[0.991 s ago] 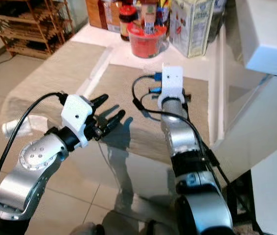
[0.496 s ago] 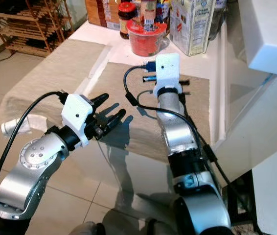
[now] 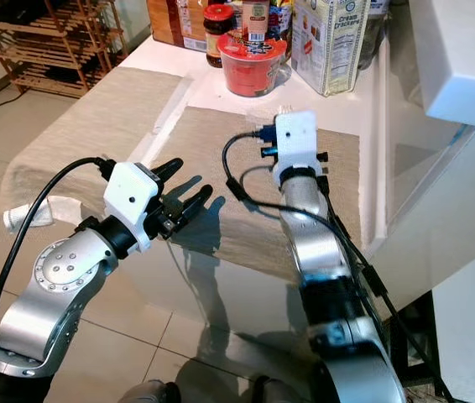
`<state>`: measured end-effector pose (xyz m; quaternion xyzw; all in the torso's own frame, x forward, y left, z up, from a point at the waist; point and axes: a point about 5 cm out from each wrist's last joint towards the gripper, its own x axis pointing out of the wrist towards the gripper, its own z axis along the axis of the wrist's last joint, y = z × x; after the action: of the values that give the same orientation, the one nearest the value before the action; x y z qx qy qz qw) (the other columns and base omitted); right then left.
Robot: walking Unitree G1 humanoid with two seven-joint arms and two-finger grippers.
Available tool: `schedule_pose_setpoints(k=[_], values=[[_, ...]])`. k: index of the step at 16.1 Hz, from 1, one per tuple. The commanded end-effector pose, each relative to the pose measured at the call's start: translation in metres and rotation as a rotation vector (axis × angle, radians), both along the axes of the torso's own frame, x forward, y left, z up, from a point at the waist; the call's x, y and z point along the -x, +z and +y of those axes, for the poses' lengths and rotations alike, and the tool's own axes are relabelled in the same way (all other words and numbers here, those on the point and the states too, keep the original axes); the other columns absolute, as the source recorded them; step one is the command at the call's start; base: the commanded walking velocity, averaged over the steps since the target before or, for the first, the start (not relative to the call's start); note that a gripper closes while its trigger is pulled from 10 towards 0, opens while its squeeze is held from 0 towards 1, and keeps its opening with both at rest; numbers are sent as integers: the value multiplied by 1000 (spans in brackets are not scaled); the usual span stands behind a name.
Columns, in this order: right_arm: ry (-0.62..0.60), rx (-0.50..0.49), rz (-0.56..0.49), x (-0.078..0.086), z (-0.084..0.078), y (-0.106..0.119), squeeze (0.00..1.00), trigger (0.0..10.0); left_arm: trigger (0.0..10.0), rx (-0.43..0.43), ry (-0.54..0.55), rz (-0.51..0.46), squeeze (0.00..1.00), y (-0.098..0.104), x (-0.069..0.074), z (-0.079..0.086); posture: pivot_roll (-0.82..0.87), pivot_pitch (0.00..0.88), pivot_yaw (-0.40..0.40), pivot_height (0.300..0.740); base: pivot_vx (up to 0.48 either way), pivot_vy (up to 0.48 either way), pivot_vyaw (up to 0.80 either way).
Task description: Setting the table
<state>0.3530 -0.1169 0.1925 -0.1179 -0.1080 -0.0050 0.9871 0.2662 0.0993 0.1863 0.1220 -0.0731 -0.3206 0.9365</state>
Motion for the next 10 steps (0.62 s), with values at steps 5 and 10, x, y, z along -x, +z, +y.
schedule_pose_setpoints(k=[5, 10], values=[[54, 26, -14, 11, 8, -8, 1000, 10000, 10000, -2, 11, -15, 0, -5, -3, -6, 58, 43, 18, 740, 0, 0, 0], [83, 27, -5, 19, 9, -15, 1000, 10000, 10000, -6, 49, -10, 0, -12, -8, -7, 46, 47, 14, 740, 0, 0, 0]])
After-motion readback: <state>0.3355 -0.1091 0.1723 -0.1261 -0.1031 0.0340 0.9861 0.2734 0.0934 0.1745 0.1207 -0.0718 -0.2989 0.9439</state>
